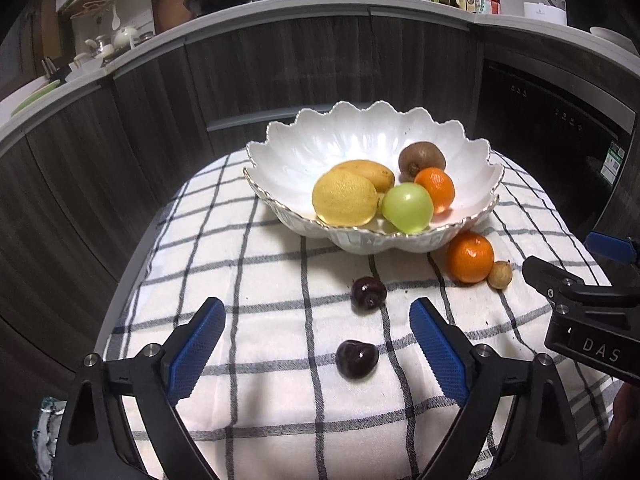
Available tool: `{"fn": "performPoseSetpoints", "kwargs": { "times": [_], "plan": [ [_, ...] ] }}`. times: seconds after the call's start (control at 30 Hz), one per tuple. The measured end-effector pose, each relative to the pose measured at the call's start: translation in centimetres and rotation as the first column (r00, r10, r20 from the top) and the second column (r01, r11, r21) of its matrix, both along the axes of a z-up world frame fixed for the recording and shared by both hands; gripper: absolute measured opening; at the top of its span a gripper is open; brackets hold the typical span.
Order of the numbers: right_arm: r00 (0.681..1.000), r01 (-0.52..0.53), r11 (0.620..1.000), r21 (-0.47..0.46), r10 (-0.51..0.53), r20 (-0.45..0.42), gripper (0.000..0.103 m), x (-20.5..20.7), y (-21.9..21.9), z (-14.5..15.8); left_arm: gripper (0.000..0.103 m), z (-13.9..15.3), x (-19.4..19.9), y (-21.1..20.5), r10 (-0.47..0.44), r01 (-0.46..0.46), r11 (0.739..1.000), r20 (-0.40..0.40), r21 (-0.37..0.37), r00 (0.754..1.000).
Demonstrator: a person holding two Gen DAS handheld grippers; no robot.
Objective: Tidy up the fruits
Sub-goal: 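Withdraw both tools and move toward a dark plum and small brown fruit, then grasp the dark plum with the left tool while the right tool grasps the small brown fruit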
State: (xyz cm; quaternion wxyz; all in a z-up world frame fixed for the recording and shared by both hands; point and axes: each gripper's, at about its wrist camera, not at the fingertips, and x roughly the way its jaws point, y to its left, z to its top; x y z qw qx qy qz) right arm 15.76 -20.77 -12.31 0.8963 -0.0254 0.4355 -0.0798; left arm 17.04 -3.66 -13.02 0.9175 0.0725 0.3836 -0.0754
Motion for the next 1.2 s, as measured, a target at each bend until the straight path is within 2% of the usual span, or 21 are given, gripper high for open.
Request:
{"fn": "performPoseSetpoints", "kwargs": {
  "times": [0.17,0.23,0.3,0.47,0.7,0.87,1.03,1.17,1.2],
  "plan": [
    [1.0,0.0,1.0,0.006,0.0,-0.014,0.088,0.1,0.0,-0.6,0.088,-1.3,0.2,-0.2,-0.013,0.013,1.0,-0.036,-0.002,0.999],
    [1.0,-0.002,1.0,0.008,0.002,-0.023,0.088,0.3,0.0,-1.0,0.079,-1.9,0.4,-0.4,-0.024,0.023,1.0,-0.056,-0.002,0.998],
    [0.999,-0.003,1.0,0.012,0.004,-0.035,0.088,0.5,-0.1,-1.5,0.075,-2.4,0.6,-0.5,-0.028,0.028,1.0,-0.075,-0.001,0.997],
    [0.999,-0.007,1.0,0.02,0.008,-0.054,0.088,0.6,0.0,-2.2,0.073,-3.2,0.8,-0.6,-0.031,0.03,1.0,-0.099,-0.004,0.995],
    [0.998,0.0,1.0,0.026,0.001,-0.063,0.088,0.7,-0.3,-2.6,0.062,-4.1,0.8,-0.9,-0.048,0.047,0.999,-0.144,-0.013,0.988],
    [0.998,0.003,1.0,0.027,-0.001,-0.066,0.088,0.7,-0.4,-2.7,0.058,-4.6,0.7,-1.2,-0.058,0.057,0.998,-0.16,-0.014,0.985],
    [0.998,0.004,1.0,0.027,-0.002,-0.068,0.088,0.7,-0.5,-2.8,0.043,-5.0,0.7,-1.3,-0.071,0.069,0.997,-0.18,-0.016,0.981],
    [0.998,0.003,1.0,0.028,-0.002,-0.067,0.088,0.7,-0.5,-2.7,0.04,-4.9,0.7,-1.5,-0.079,0.078,0.997,-0.178,-0.017,0.981],
    [0.998,0.004,1.0,0.028,-0.002,-0.067,0.088,0.7,-0.5,-2.7,0.036,-4.9,0.7,-1.5,-0.081,0.079,0.997,-0.178,-0.018,0.981]
  ]
}}
